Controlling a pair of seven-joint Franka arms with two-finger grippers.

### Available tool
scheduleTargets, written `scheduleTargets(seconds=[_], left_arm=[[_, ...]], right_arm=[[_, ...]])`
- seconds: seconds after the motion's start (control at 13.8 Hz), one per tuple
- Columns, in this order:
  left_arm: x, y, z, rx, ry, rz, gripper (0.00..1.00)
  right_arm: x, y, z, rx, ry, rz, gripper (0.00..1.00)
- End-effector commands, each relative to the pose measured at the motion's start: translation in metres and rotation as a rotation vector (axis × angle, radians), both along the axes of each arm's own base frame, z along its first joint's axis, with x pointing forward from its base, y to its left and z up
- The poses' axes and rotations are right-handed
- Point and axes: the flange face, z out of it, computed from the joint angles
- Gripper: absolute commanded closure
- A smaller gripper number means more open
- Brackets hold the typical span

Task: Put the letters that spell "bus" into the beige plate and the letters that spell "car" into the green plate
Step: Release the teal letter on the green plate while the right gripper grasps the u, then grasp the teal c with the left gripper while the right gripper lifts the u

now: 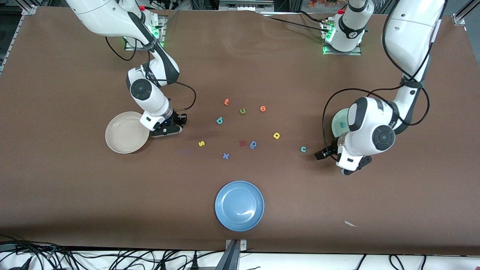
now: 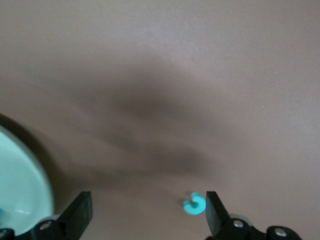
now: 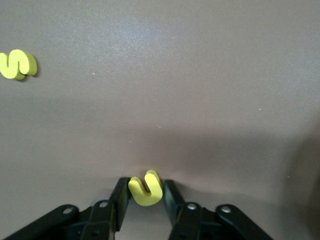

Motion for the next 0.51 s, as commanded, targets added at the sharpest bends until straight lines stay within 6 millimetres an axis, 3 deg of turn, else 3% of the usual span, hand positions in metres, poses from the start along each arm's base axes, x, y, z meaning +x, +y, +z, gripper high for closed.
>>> scheduleTargets(seconds=[0.0,0.29,0.43], left_arm=[[0.011,-0.025,-0.010,-0.001,0.013,0.080,0.03],[0.001,-0.050,-0.027,0.017,0.047,0.113,0.10],[-0.005,-0.060,-0.039,0.025,0.065,0.109,0.10]], right_arm=[[-0.011,0.000,-0.004,-0.009,0.003,0.014,0.85],[-0.005,-0.007,0.039,-0.045,0.019,0.042,0.85],[0.002,-0.025,0.059,-0.059,0.020,0.093,0.85]])
